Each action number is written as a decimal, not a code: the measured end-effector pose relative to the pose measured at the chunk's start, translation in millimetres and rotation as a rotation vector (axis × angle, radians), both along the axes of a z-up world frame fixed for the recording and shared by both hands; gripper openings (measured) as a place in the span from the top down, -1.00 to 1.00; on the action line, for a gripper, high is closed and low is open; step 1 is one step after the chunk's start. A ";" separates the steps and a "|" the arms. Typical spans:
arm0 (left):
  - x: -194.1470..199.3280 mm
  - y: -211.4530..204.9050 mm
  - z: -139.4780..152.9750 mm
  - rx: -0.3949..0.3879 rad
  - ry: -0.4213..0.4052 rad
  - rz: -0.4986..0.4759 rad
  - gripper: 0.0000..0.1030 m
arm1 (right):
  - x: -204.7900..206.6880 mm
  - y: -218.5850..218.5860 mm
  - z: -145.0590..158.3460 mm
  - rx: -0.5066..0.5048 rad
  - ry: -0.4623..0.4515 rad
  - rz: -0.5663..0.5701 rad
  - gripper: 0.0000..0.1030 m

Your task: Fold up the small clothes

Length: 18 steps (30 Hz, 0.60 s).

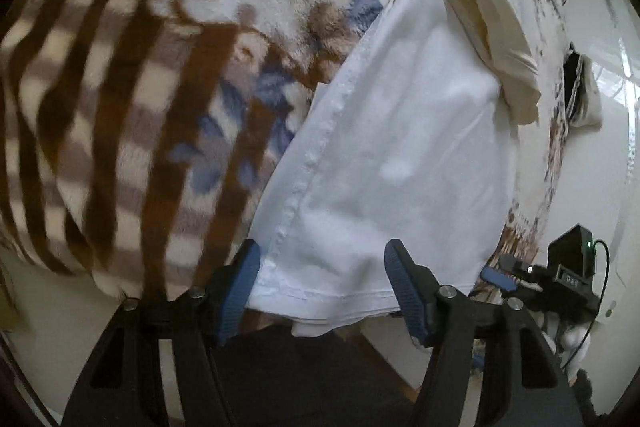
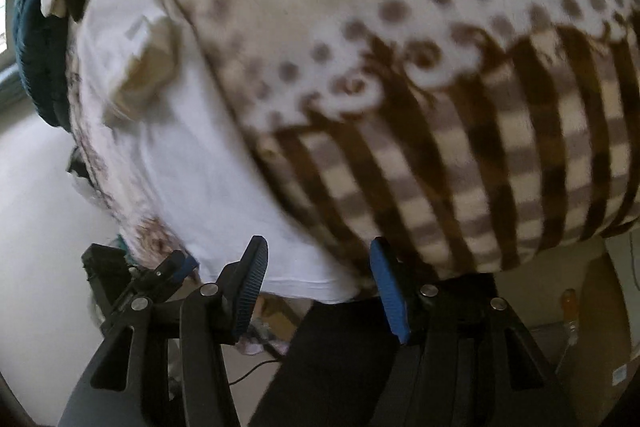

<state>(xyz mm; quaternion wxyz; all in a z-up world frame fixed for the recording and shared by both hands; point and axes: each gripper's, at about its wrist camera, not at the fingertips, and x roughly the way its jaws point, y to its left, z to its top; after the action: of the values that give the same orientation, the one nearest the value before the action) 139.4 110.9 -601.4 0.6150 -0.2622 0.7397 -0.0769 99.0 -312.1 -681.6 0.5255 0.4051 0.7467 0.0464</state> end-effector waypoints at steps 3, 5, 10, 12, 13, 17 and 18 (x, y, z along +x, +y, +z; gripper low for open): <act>-6.5 -3.2 13.4 -0.002 -0.041 0.037 0.98 | -9.1 4.6 6.4 0.011 -0.049 0.000 0.05; -11.5 -0.9 23.2 -0.011 -0.067 0.070 0.99 | -14.1 14.5 9.2 0.013 -0.059 0.032 0.51; -22.7 9.4 50.0 -0.088 -0.093 0.182 0.99 | -19.6 19.4 34.7 -0.102 -0.121 0.084 1.00; -28.0 13.2 57.9 -0.137 -0.096 0.222 0.99 | -21.6 15.1 43.9 -0.132 -0.133 0.070 1.00; -26.5 9.0 59.3 -0.140 -0.097 0.223 0.99 | -23.8 8.5 49.2 -0.145 -0.138 0.060 1.00; -26.8 8.8 48.0 -0.087 -0.084 0.191 0.95 | -21.5 -8.8 58.0 -0.126 -0.142 0.053 1.00; -25.3 8.0 40.2 -0.071 -0.061 0.186 0.85 | -19.1 -8.2 54.6 -0.093 -0.133 0.055 0.98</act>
<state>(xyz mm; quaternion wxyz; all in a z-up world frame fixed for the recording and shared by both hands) 114.1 118.8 -561.2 0.6321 -0.3487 0.6899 -0.0537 79.9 -320.3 -627.0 0.5906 0.3555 0.7225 0.0529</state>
